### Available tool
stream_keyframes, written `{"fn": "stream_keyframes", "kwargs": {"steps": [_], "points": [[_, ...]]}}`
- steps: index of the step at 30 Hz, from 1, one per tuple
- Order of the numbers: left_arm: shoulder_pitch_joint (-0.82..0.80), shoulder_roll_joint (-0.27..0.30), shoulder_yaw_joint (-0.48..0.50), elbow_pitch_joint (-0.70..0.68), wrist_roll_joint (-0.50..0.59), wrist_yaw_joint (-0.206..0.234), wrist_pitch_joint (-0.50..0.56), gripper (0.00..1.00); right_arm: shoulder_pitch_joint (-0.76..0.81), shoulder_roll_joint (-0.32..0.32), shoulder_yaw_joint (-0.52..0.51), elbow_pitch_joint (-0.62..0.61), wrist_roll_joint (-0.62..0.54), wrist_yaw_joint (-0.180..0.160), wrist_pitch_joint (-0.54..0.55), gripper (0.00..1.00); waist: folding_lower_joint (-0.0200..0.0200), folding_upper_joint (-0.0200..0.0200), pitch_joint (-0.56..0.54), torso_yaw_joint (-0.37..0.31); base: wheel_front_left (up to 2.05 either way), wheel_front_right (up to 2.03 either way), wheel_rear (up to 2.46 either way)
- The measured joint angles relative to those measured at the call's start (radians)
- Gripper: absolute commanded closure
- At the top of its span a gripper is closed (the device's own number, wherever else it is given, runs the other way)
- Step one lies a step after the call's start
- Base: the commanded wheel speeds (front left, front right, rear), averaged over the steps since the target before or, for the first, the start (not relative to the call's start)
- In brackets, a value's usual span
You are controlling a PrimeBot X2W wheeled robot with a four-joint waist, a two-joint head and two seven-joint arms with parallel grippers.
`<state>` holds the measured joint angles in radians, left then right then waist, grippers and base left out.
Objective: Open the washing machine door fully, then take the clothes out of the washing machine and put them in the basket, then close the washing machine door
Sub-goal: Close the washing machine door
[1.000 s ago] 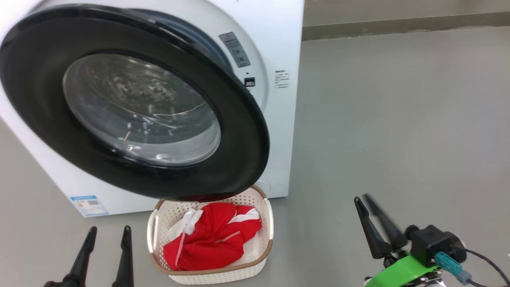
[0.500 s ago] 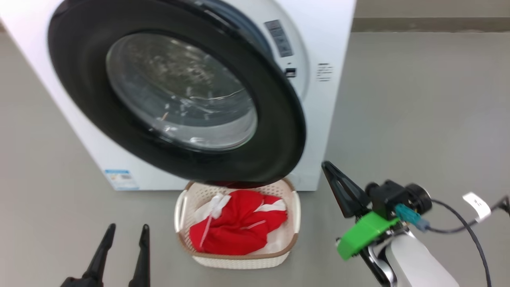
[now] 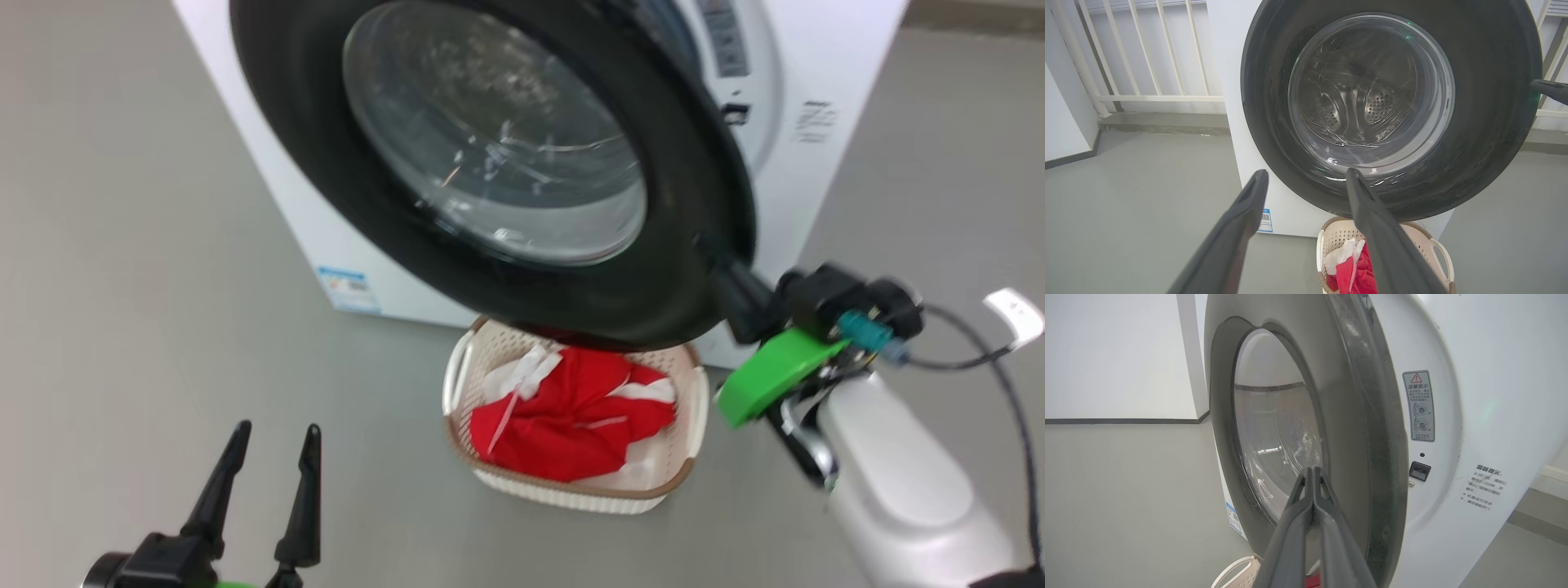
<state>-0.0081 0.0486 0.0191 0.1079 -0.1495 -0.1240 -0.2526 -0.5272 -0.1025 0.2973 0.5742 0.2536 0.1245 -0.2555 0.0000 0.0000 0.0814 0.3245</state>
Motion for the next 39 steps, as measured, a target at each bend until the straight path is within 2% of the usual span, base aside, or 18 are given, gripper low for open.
{"fn": "stream_keyframes", "kwargs": {"steps": [6,16,25,33,39], "points": [[-0.028,-0.003,-0.024,0.009,-0.001,-0.001,0.000,0.00,-0.073,-0.033,-0.057,0.009,-0.008,0.000,0.000,1.00,0.0000,0.0000,0.057,0.050,0.00,0.00,0.00],[-0.072,-0.006,-0.049,0.016,-0.011,-0.001,0.000,0.00,-0.196,-0.097,-0.088,0.030,-0.006,0.007,0.000,1.00,0.0000,0.0000,0.143,0.098,0.00,0.00,0.00],[-0.121,-0.010,-0.079,0.023,-0.048,-0.001,0.000,0.00,-0.308,-0.175,-0.127,0.067,0.100,0.007,0.000,1.00,0.0000,0.0000,0.201,0.142,0.00,0.00,0.00],[-0.122,-0.010,-0.086,0.021,-0.054,0.010,0.000,0.00,-0.367,-0.189,-0.147,0.082,0.116,0.014,-0.001,1.00,0.0000,0.0000,0.233,0.167,0.00,0.00,0.00],[-0.145,-0.010,-0.086,0.023,-0.055,0.013,0.000,0.00,-0.378,-0.186,-0.131,0.086,0.113,0.016,-0.001,1.00,0.0000,0.0000,0.237,0.161,0.00,0.00,0.00]]}}
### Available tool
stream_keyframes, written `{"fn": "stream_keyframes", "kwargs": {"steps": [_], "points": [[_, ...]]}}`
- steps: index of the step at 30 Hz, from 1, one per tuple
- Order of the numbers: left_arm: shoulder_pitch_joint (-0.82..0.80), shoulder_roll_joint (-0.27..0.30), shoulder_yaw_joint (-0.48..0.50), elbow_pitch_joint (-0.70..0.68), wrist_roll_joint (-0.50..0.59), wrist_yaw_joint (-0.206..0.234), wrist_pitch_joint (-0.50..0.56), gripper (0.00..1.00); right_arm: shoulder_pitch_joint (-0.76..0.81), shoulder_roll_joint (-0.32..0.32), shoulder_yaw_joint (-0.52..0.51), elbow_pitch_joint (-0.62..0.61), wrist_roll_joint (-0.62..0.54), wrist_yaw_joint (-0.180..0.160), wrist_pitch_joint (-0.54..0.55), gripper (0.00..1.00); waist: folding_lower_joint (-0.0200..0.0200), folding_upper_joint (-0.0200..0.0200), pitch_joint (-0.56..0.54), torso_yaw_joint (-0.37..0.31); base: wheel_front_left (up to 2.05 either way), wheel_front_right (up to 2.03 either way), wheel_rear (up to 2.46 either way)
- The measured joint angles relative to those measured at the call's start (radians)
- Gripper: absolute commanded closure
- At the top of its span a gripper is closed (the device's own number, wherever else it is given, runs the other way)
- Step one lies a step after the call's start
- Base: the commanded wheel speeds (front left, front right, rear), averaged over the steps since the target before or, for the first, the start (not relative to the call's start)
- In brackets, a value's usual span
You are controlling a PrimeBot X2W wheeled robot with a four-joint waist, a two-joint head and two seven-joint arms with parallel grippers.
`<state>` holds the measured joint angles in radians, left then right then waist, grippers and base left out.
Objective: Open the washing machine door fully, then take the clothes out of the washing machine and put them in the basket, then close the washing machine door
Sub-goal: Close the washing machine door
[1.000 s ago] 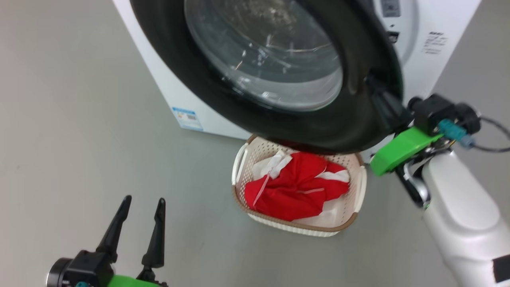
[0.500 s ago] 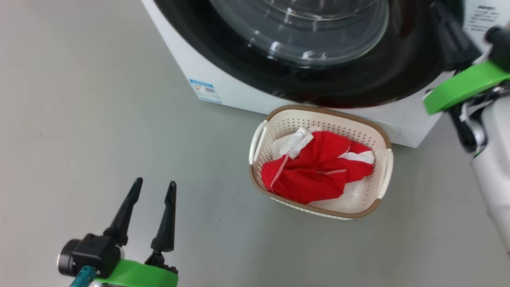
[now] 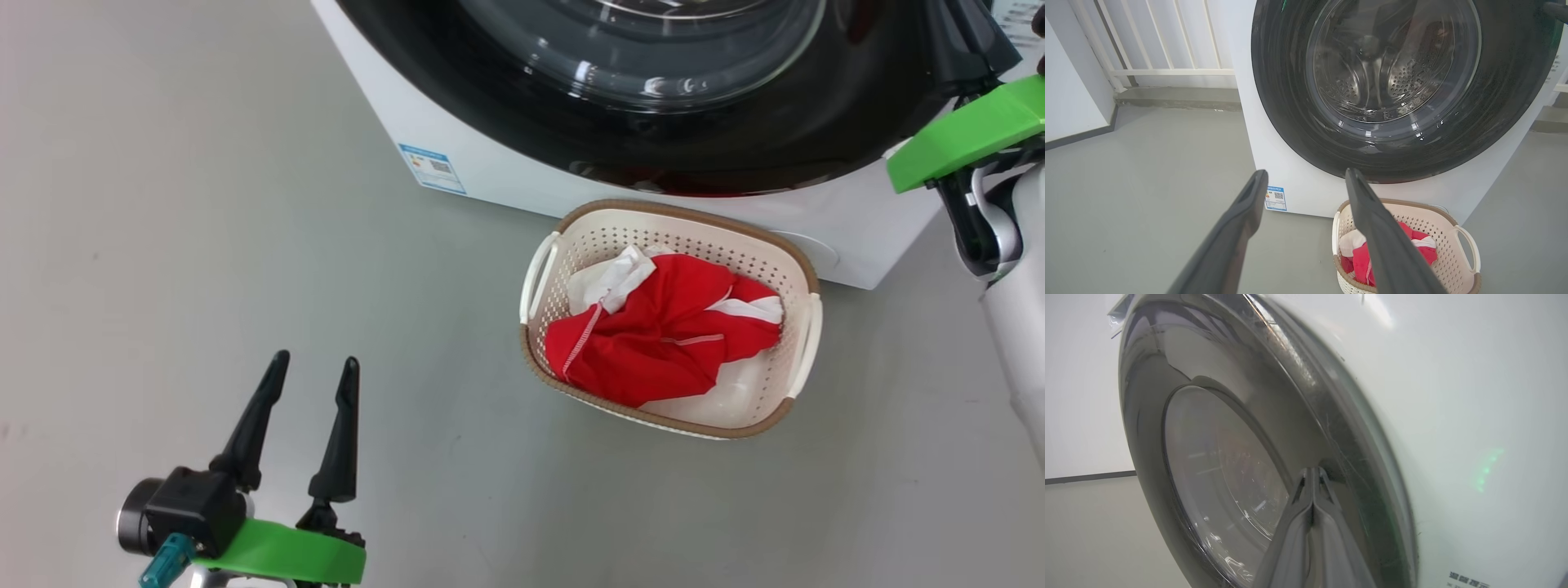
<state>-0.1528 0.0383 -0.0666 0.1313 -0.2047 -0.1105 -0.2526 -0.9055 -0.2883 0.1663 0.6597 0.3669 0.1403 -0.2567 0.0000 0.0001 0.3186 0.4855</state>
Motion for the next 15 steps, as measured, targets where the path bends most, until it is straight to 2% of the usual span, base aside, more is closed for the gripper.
{"fn": "stream_keyframes", "kwargs": {"steps": [2,3,4,5,6,7,15], "points": [[0.000,0.000,0.002,0.000,0.000,0.005,0.000,0.00,0.000,0.005,0.009,-0.011,0.006,-0.002,0.000,1.00,0.0000,0.0000,-0.002,-0.009,0.00,0.00,0.00],[0.000,0.000,0.002,0.001,0.000,0.005,0.000,0.00,0.001,0.008,0.012,-0.017,0.011,-0.002,0.000,0.95,0.0000,0.0000,-0.004,-0.014,0.00,0.00,0.00],[0.000,0.000,0.002,0.002,0.000,0.005,0.000,0.00,0.003,0.009,0.017,-0.025,0.013,-0.006,0.000,0.69,0.0000,0.0000,-0.006,-0.020,0.00,0.00,0.00],[0.000,0.000,0.002,0.003,0.000,0.005,0.000,0.00,0.006,0.008,0.030,-0.033,0.013,-0.006,0.000,0.53,0.0000,0.0000,-0.009,-0.025,0.00,0.00,0.00],[0.000,0.000,0.003,0.005,0.000,0.005,0.000,0.00,0.015,0.006,0.043,-0.045,0.015,-0.008,0.000,0.15,0.0000,0.0000,-0.012,-0.031,0.00,0.00,0.00],[0.000,0.000,0.005,0.006,0.000,0.005,0.000,0.00,0.030,0.007,0.051,-0.057,0.019,-0.008,0.000,0.00,0.0000,-0.0001,-0.015,-0.037,0.00,0.00,0.00],[-0.010,0.000,0.032,0.012,0.009,0.024,0.000,0.00,0.170,0.004,0.046,-0.161,0.030,-0.008,0.000,0.00,0.0000,0.0000,-0.049,-0.106,0.00,0.00,0.00]]}}
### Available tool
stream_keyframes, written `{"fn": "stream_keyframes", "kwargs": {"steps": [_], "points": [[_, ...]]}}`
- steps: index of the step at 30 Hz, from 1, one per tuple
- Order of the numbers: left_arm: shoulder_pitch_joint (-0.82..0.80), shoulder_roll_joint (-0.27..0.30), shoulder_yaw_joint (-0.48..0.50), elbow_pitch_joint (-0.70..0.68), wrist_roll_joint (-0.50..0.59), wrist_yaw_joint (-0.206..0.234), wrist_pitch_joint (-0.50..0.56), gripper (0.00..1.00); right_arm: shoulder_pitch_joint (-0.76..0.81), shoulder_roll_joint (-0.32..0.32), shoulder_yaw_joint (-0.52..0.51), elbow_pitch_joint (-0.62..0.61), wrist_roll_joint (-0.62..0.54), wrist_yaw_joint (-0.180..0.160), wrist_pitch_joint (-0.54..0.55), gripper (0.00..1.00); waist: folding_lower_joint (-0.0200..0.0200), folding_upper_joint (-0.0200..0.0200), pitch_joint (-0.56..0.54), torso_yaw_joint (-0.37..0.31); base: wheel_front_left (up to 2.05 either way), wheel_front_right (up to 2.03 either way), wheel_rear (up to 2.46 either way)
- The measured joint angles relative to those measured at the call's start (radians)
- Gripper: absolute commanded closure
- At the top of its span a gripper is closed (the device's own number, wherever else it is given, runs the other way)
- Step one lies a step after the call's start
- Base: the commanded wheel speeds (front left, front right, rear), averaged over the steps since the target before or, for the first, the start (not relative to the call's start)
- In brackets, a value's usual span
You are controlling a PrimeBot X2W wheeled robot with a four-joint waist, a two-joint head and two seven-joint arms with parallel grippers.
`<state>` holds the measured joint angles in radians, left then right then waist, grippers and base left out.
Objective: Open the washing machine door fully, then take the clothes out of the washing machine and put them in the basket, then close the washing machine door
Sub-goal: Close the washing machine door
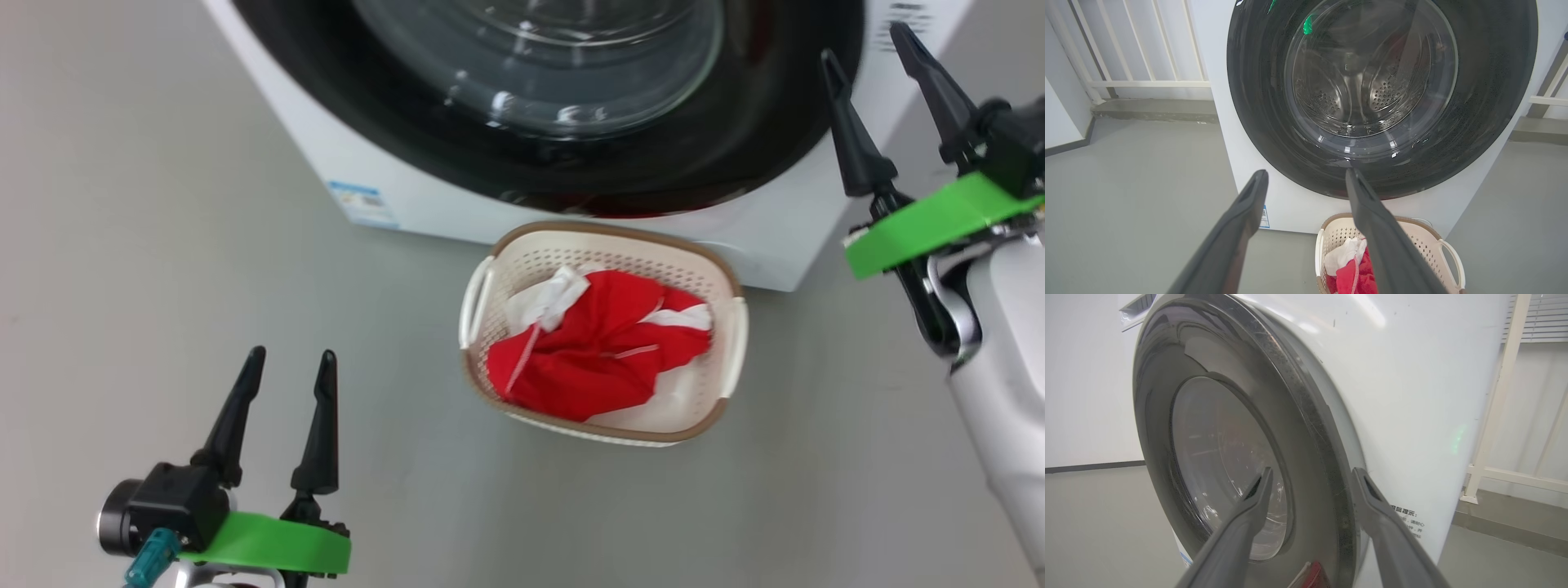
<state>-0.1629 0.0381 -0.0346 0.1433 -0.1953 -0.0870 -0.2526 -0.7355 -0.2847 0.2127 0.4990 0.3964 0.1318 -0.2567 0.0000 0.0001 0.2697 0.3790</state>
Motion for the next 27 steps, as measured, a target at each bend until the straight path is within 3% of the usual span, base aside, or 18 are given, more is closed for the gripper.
{"fn": "stream_keyframes", "kwargs": {"steps": [15,27], "points": [[0.003,0.000,0.053,-0.019,-0.027,0.007,0.000,0.00,0.276,0.066,-0.104,-0.227,-0.077,0.000,0.000,0.00,0.0000,-0.0001,-0.098,-0.210,0.00,0.00,0.00],[0.110,0.002,0.103,-0.046,-0.026,0.012,-0.001,0.00,0.494,0.089,-0.147,-0.333,-0.094,0.000,0.000,0.00,0.0000,0.0000,-0.219,-0.318,0.00,0.00,0.00]]}}
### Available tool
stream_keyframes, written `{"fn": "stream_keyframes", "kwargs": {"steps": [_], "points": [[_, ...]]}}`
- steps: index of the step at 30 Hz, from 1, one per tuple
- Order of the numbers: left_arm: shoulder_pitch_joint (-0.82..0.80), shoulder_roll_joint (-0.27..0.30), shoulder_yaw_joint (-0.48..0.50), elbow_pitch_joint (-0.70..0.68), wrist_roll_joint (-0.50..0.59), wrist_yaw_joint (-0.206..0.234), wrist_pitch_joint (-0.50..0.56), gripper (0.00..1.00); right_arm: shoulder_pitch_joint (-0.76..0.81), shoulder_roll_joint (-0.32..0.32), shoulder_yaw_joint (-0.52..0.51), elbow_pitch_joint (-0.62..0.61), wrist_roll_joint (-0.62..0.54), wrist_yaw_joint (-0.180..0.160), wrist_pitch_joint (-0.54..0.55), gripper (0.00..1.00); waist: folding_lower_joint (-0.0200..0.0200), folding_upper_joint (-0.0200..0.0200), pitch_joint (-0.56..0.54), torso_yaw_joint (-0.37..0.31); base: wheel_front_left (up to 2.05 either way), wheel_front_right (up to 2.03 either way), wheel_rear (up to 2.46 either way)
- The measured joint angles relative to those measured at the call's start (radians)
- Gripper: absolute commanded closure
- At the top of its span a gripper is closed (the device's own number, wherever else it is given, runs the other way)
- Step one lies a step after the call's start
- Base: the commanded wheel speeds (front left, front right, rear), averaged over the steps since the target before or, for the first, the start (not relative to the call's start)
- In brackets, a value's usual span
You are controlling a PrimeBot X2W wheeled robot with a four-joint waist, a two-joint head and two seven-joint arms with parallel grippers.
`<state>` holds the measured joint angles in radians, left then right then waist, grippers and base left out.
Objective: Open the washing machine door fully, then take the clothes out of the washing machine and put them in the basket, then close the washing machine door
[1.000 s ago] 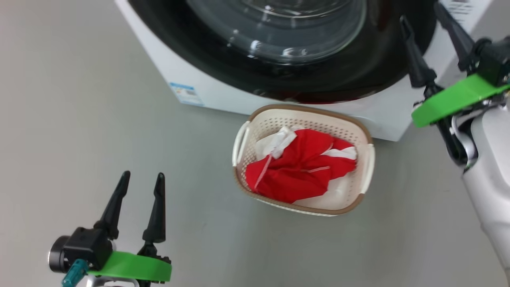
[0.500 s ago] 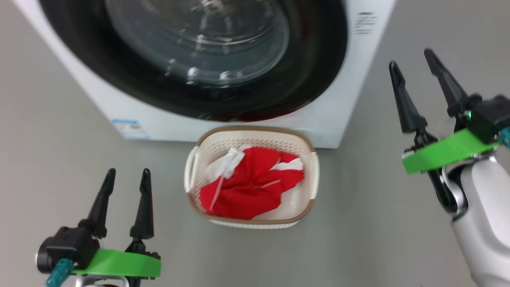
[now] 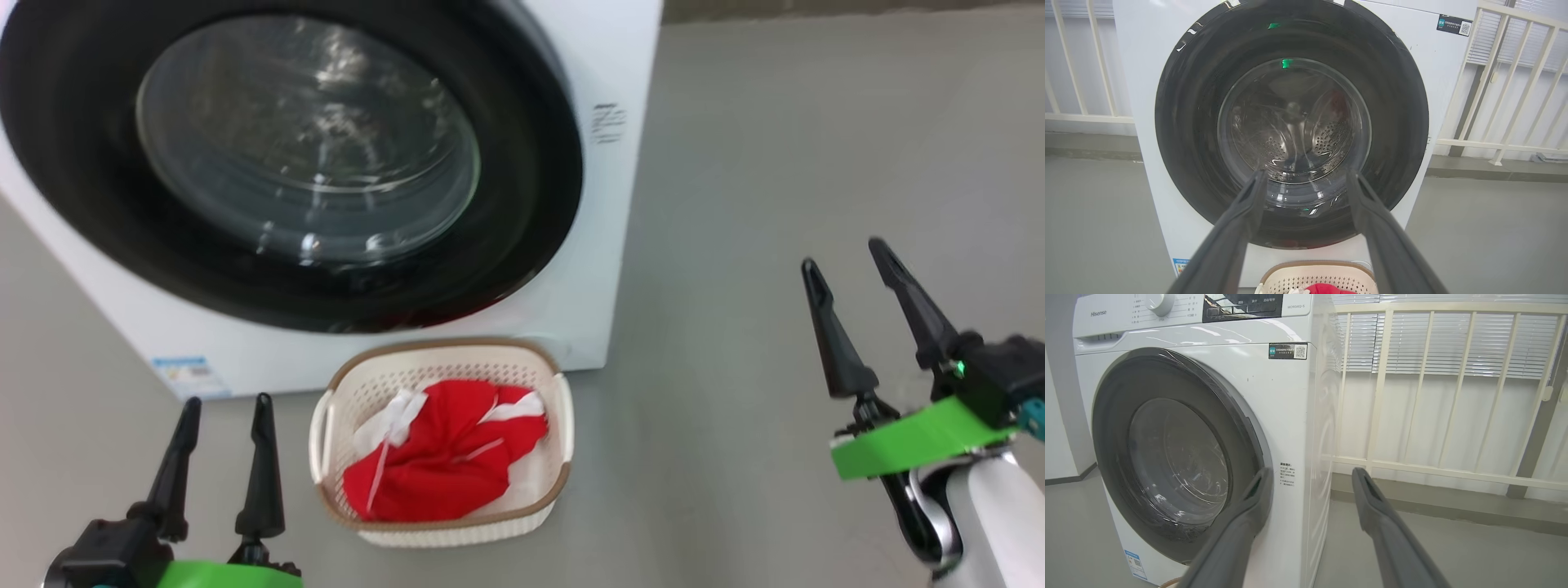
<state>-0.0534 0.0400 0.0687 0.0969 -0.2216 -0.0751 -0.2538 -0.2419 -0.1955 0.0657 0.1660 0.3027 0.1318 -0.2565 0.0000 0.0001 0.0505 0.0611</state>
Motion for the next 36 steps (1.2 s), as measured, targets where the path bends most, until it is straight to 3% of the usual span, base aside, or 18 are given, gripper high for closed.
{"fn": "stream_keyframes", "kwargs": {"steps": [10,24,25,36], "points": [[0.063,0.000,0.028,-0.020,0.000,-0.004,0.000,0.00,0.162,0.026,-0.057,-0.060,0.003,0.000,0.000,0.00,0.0000,0.0000,-0.076,-0.071,0.00,0.00,0.00],[0.102,0.000,0.057,-0.030,0.000,-0.005,0.000,0.00,0.244,0.044,-0.081,-0.089,0.007,0.000,0.000,0.00,0.0001,0.0000,-0.121,-0.086,0.00,0.00,0.00],[0.102,0.000,0.058,-0.033,0.000,-0.005,0.000,1.00,0.244,0.044,-0.079,-0.092,0.012,0.000,0.000,1.00,0.0001,0.0000,-0.122,-0.085,0.00,0.00,0.00],[0.136,-0.022,0.053,0.052,-0.052,-0.005,0.025,1.00,0.295,0.077,-0.079,-0.012,0.061,0.000,0.015,1.00,0.0004,0.0000,-0.120,-0.084,0.00,0.00,0.00]]}}
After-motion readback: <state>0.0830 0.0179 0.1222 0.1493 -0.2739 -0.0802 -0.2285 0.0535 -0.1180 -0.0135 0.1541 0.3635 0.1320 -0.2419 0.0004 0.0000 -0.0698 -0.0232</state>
